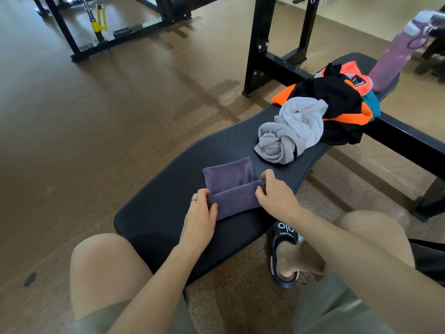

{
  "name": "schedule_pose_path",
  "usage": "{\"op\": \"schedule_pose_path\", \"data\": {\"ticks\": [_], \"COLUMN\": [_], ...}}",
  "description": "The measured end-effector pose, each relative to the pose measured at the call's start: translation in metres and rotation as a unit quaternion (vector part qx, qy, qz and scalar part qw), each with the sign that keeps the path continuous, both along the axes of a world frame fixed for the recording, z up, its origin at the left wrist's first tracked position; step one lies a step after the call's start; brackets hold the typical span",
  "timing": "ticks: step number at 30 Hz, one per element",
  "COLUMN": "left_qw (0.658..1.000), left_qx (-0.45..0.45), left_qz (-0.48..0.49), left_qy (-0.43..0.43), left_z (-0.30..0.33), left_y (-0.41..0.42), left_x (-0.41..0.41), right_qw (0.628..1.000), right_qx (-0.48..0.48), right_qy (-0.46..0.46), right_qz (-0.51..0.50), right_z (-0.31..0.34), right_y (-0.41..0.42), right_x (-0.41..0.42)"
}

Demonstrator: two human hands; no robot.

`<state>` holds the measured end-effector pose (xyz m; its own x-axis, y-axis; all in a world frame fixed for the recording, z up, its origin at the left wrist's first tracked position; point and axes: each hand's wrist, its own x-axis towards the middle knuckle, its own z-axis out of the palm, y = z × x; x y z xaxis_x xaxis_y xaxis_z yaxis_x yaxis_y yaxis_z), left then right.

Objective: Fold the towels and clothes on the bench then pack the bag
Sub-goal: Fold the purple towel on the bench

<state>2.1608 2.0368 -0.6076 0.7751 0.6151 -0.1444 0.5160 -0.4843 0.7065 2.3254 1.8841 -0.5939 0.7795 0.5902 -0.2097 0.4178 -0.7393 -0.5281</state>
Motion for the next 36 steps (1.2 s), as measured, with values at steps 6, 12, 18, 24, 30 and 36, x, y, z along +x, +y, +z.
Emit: {"op": "schedule_pose_path", "data": {"ticks": [6,12,18,24,30,36], "left_qw": [0.959,0.881,0.864,0.960,0.994,0.996], "left_qx": [0.262,0.414,0.425,0.204,-0.017,-0.037], "left_qz": [-0.095,-0.228,-0.258,-0.188,-0.088,-0.046], "left_qy": [0.060,0.014,0.087,0.049,0.065,0.073], "left_z": [0.004,0.004,0.012,0.030,0.033,0.015], "left_y": [-0.002,0.004,0.004,0.027,0.043,0.048], "left_x": [0.010,0.014,0.021,0.027,0.037,0.048], "right_qw": [0.941,0.889,0.903,0.968,0.995,0.997], "right_qx": [-0.066,-0.056,-0.069,0.019,0.022,0.039], "right_qy": [-0.319,-0.312,-0.302,-0.164,-0.024,0.063], "right_qz": [0.095,0.331,0.299,0.187,0.091,0.017], "right_z": [-0.008,0.003,0.003,0.013,0.021,0.013], "right_y": [0.001,0.001,0.006,0.010,0.019,0.029], "right_x": [-0.015,-0.018,-0.009,0.001,0.013,0.027]}}
